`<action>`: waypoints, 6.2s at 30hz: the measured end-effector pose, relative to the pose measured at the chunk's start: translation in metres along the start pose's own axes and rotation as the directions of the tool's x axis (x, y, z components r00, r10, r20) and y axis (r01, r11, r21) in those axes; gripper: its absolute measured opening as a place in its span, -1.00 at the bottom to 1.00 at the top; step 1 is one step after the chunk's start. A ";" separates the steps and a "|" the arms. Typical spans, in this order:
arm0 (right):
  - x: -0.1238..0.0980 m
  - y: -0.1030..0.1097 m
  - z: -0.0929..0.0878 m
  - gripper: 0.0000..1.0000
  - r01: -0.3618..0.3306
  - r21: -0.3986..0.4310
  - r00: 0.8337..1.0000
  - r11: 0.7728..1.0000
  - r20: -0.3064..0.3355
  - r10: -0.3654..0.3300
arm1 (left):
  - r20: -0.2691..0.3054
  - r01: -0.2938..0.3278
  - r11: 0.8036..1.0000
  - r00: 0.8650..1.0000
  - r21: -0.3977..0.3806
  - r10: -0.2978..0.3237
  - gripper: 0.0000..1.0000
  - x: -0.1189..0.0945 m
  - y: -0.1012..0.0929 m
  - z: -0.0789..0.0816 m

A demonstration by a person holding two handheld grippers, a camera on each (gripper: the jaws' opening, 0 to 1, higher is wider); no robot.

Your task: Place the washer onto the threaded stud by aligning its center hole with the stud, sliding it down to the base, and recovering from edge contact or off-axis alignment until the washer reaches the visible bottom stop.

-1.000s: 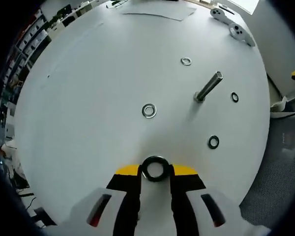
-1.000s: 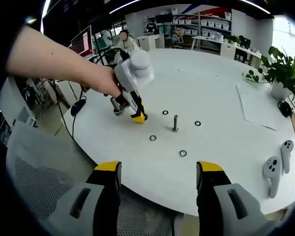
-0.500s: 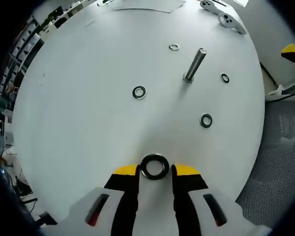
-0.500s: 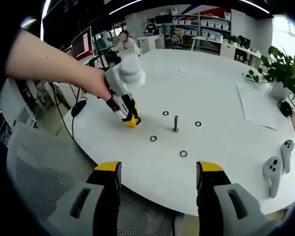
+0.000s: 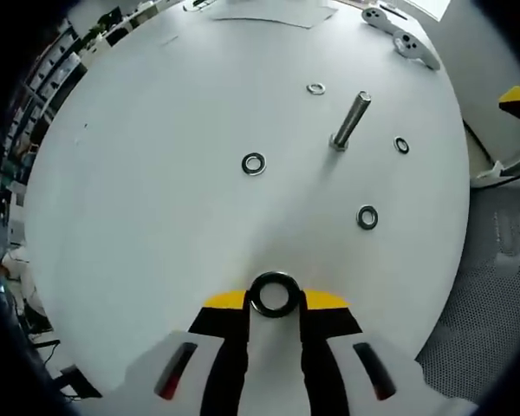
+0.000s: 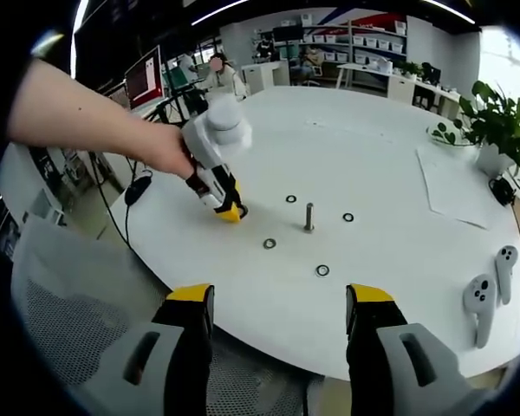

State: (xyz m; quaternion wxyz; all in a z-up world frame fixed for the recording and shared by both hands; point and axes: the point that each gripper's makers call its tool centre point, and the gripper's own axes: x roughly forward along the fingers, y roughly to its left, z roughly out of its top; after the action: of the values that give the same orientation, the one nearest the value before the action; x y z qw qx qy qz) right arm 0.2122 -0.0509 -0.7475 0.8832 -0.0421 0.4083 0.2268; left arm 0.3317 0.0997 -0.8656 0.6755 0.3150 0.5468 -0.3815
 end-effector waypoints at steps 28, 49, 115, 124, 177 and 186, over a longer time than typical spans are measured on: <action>0.001 0.004 0.000 0.27 -0.014 -0.010 1.000 1.000 -0.003 0.014 | 0.122 0.022 0.996 0.992 -0.087 -0.011 -0.64 -0.028 0.000 0.006; 0.002 0.005 0.001 0.27 -0.016 -0.026 1.000 1.000 -0.005 0.016 | 0.166 -0.026 0.995 0.985 -0.093 0.041 -0.63 -0.089 0.052 -0.001; 0.002 0.000 -0.006 0.26 0.010 -0.029 0.999 1.000 -0.034 -0.011 | -0.039 -0.024 0.998 0.999 -0.056 0.021 -0.62 -0.031 0.055 -0.062; 0.002 0.000 -0.006 0.26 0.012 -0.041 0.999 0.999 -0.039 -0.014 | -0.027 -0.025 0.995 0.999 -0.096 0.023 -0.61 -0.035 0.047 -0.062; 0.007 0.028 -0.004 0.26 -0.090 -0.115 0.995 0.989 -0.047 0.085 | 0.443 0.014 0.863 0.863 -0.505 0.245 -0.41 -0.151 -0.036 -0.104; 0.006 0.026 -0.004 0.26 -0.082 -0.122 0.996 0.989 -0.046 0.077 | 0.491 -0.006 0.874 0.826 -0.486 0.278 -0.40 -0.164 -0.040 -0.103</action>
State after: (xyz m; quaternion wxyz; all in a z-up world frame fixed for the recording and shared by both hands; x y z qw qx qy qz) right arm 0.2017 -0.0266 -0.7516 0.8607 -0.0853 0.4127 0.2858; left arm 0.2274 0.1943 -0.7261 0.8853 0.0631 0.3802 -0.2602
